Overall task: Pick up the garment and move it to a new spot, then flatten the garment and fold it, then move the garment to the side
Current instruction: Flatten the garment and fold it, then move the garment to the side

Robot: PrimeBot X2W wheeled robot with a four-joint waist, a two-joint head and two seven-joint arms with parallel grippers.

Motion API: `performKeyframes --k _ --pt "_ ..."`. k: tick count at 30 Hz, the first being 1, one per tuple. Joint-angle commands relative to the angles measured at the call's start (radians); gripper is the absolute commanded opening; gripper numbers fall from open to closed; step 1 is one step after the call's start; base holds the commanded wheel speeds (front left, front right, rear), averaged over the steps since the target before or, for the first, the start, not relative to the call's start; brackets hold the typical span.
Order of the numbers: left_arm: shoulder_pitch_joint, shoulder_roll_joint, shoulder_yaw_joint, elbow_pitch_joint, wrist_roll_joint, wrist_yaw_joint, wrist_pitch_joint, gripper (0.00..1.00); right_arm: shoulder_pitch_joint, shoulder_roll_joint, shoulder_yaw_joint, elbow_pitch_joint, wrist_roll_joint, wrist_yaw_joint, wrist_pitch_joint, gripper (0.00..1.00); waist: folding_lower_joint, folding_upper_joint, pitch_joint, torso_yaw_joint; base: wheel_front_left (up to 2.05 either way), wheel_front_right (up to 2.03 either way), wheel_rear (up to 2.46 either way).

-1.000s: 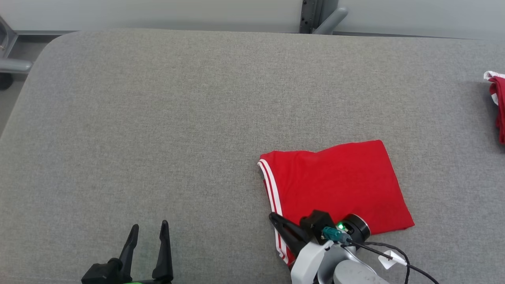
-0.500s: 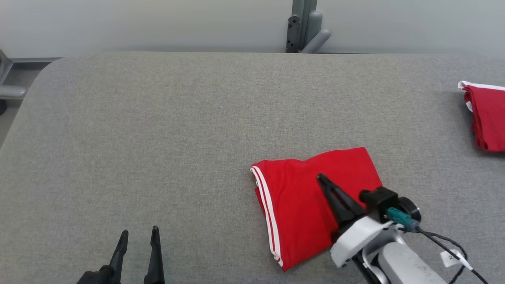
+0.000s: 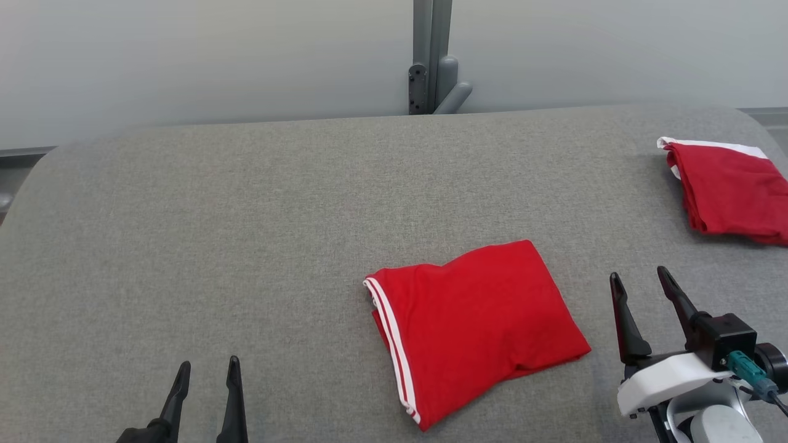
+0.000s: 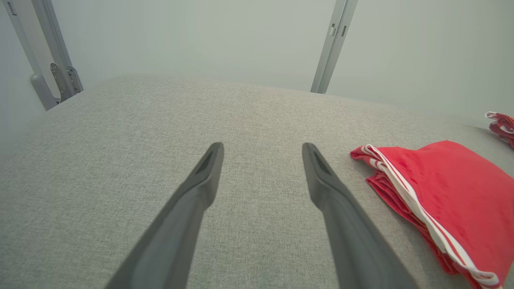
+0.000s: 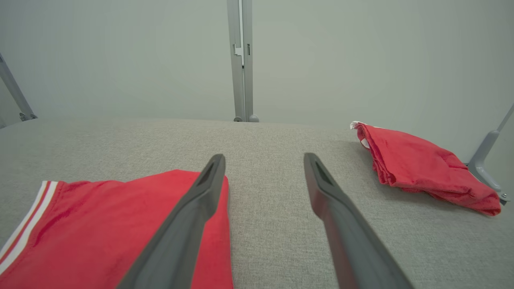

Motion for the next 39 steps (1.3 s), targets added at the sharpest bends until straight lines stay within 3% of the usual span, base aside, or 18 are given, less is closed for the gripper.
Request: performKeyframes --k 1,15,22,24,32,39 --pt "0.012 0.001 0.005 -0.003 0.007 -0.008 -0.002 1.00 0.019 0.009 -0.010 0.011 -0.011 -0.001 -0.003 1.00 0.0000 0.0040 -0.016 -0.017 0.00 0.00 0.00" --pt "0.012 0.001 0.017 0.010 0.006 -0.032 -0.002 1.00 0.060 0.057 -0.038 0.074 -0.040 -0.001 -0.003 1.00 0.0000 0.0040 -0.040 -0.028 0.00 0.00 0.00" --pt "0.015 0.001 0.015 0.011 0.000 -0.034 -0.002 1.00 0.011 0.054 -0.019 0.111 0.018 -0.001 -0.002 1.00 0.0000 0.0040 -0.035 -0.030 0.00 0.00 0.00" --pt "0.011 0.001 0.011 0.012 -0.002 -0.034 -0.002 1.00 -0.034 0.038 0.009 0.124 0.060 -0.001 0.041 1.00 0.0000 0.0040 -0.030 -0.029 0.00 0.00 0.00" --pt "-0.015 0.001 -0.010 0.012 -0.017 -0.036 -0.002 1.00 -0.194 -0.032 0.130 0.166 0.208 -0.001 0.387 1.00 0.0000 0.0040 0.013 -0.006 0.00 0.00 0.00" --pt "-0.046 0.001 -0.036 0.009 -0.030 -0.030 -0.002 1.00 -0.284 -0.042 0.172 0.294 0.261 -0.001 0.449 1.00 0.0000 0.0040 0.056 0.029 0.00 0.00 0.00"
